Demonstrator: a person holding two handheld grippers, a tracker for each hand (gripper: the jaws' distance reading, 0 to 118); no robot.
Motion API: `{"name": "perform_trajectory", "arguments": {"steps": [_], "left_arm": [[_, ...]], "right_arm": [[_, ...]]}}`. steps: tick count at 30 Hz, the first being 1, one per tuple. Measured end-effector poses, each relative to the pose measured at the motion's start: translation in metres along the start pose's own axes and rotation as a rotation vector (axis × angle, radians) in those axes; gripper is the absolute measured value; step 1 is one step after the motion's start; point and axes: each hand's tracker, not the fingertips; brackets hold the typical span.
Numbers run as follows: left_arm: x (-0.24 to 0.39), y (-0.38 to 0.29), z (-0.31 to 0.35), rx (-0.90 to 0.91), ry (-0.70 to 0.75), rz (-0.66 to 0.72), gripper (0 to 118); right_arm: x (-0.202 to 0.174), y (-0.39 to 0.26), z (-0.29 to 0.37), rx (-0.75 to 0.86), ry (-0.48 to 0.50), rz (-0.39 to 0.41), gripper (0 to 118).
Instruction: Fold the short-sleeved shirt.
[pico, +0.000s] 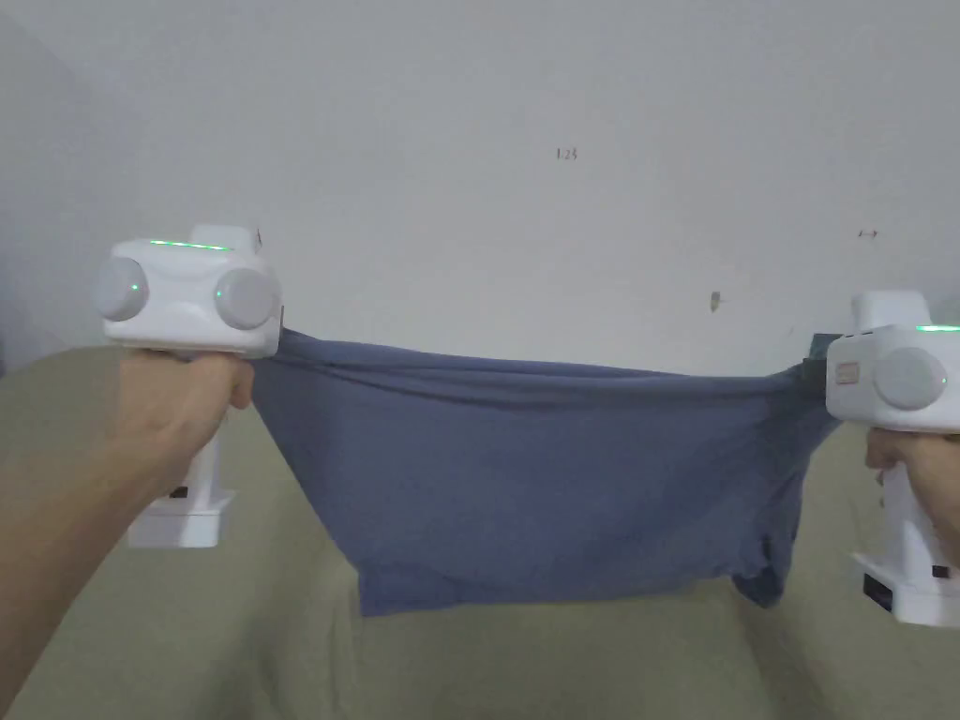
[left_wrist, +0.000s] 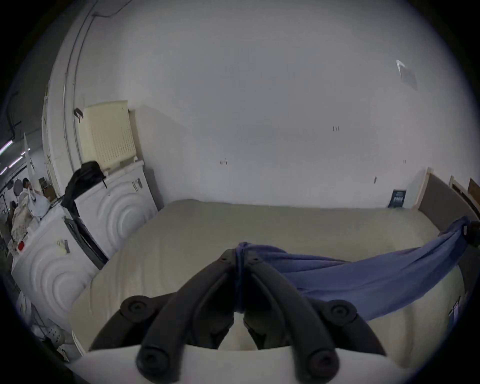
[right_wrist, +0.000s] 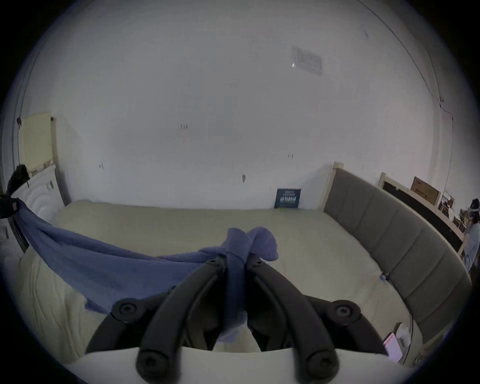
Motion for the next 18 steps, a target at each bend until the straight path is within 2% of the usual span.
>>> {"name": "perform_trajectory", "arguments": {"steps": [5,6,12,18], "left_arm": [[0.002,-0.065,-0.022,-0.095,-0.034,0.0,4],[0.002,-0.078,-0.023,-0.112,-0.041,-0.002,4],[-0.003,-0.136,0.003,-0.162,-0.07,-0.04,4],[-0.031,-0.179,0.059,-0.195,-0.114,0.005,4]], "right_arm": [[0.004,-0.074,-0.032,-0.139,0.024,-0.023,13],[0.0,-0.082,-0.016,-0.084,0.003,0.007,13],[0.011,-0.141,0.015,-0.15,0.019,-0.019,13],[0.029,-0.189,0.078,-0.164,0.055,-0.012,13]]}}
